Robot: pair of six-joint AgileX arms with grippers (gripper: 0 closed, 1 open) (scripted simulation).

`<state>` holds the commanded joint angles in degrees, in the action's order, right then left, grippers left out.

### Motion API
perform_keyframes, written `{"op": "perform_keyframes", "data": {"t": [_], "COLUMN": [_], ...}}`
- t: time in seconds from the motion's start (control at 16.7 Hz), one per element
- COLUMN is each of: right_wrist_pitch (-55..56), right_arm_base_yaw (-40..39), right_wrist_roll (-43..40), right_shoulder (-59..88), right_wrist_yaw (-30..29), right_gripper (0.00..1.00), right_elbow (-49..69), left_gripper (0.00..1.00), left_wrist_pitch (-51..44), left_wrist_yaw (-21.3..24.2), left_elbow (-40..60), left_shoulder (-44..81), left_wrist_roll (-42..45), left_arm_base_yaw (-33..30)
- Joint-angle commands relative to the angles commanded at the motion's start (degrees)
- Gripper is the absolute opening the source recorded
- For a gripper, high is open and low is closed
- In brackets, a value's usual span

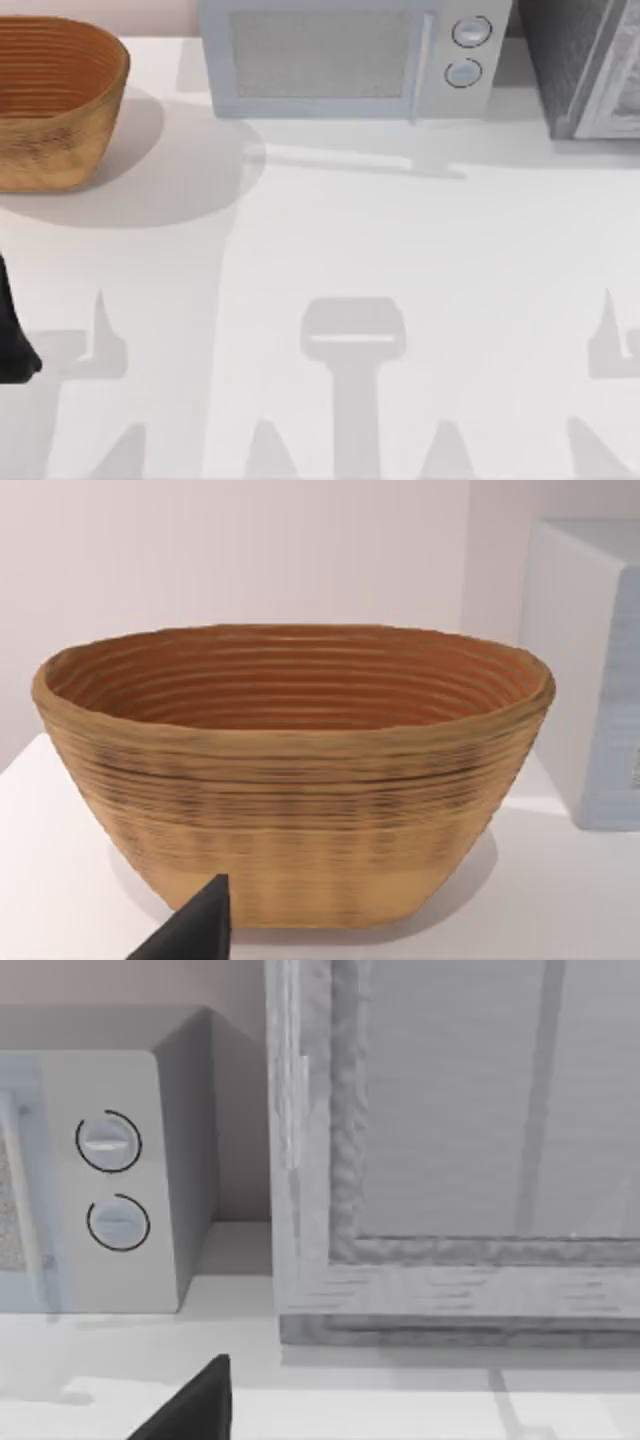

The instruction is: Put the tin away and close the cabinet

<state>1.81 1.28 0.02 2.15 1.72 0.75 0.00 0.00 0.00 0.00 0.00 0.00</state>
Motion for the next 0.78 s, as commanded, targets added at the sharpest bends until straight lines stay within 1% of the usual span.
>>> {"op": "perform_keyframes", "data": {"t": [0.12, 0.3, 0.78], "right_wrist_pitch": [3.99, 12.86, 43.33], "right_arm_base_yaw": [3.15, 10.48, 37.25], "right_wrist_roll": [0.08, 0.21, 0.84], "right_shoulder": [4.27, 14.87, 55.02], "right_wrist_yaw": [3.41, 10.86, 36.59], "right_gripper": [1.00, 1.00, 1.00], "right_elbow": [1.37, 4.15, 13.04], "left_gripper": [1.00, 1.00, 1.00], "left_wrist_pitch": [0.00, 0.00, 0.00], "left_wrist_yaw": [0.00, 0.00, 0.00], "left_elbow": [0.00, 0.00, 0.00], "left_shoulder": [0.00, 0.00, 0.00], "left_wrist_roll": [0.00, 0.00, 0.00], "left_arm_base_yaw": [0.00, 0.00, 0.00]}}
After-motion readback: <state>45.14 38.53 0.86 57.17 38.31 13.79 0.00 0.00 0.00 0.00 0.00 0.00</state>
